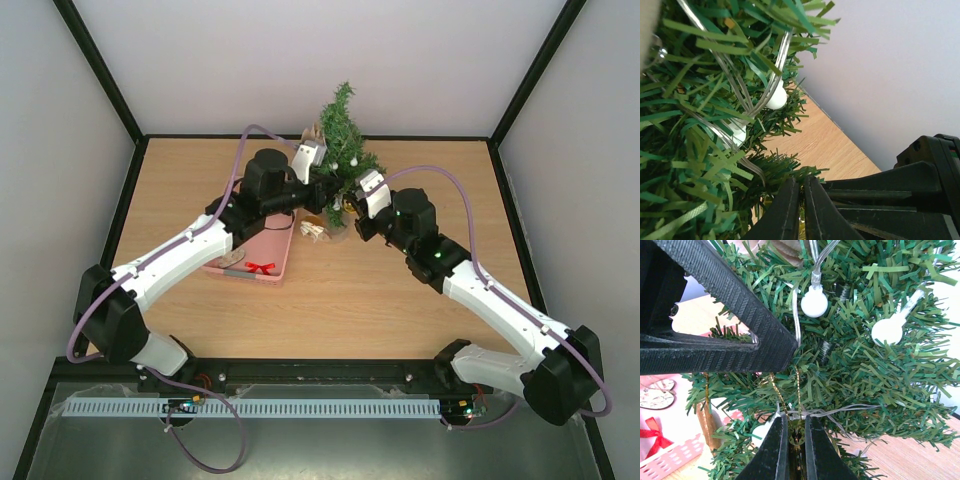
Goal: Decorate the small christmas tree
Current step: Hang the decoration item on the Christmas tree.
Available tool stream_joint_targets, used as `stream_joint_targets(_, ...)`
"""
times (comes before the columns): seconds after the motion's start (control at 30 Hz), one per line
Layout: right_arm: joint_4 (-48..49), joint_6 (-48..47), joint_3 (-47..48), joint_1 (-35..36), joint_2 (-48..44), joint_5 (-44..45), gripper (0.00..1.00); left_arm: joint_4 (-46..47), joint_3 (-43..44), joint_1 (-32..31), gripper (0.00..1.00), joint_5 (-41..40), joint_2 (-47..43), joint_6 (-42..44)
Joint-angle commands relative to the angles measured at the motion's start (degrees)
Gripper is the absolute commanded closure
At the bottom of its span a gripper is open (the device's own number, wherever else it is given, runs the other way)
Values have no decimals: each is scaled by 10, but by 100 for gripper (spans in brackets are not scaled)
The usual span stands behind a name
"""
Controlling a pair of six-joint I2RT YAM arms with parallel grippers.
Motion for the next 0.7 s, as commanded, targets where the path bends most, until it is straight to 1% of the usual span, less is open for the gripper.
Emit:
stream_joint_targets(0.0,17,-10,5,-1,4,16,98,-8,23,-2,94,-10,10,18)
stream_joint_targets(0.67,37,-13,15,-1,1,36,98,-10,28,-2,91,-19,13,29)
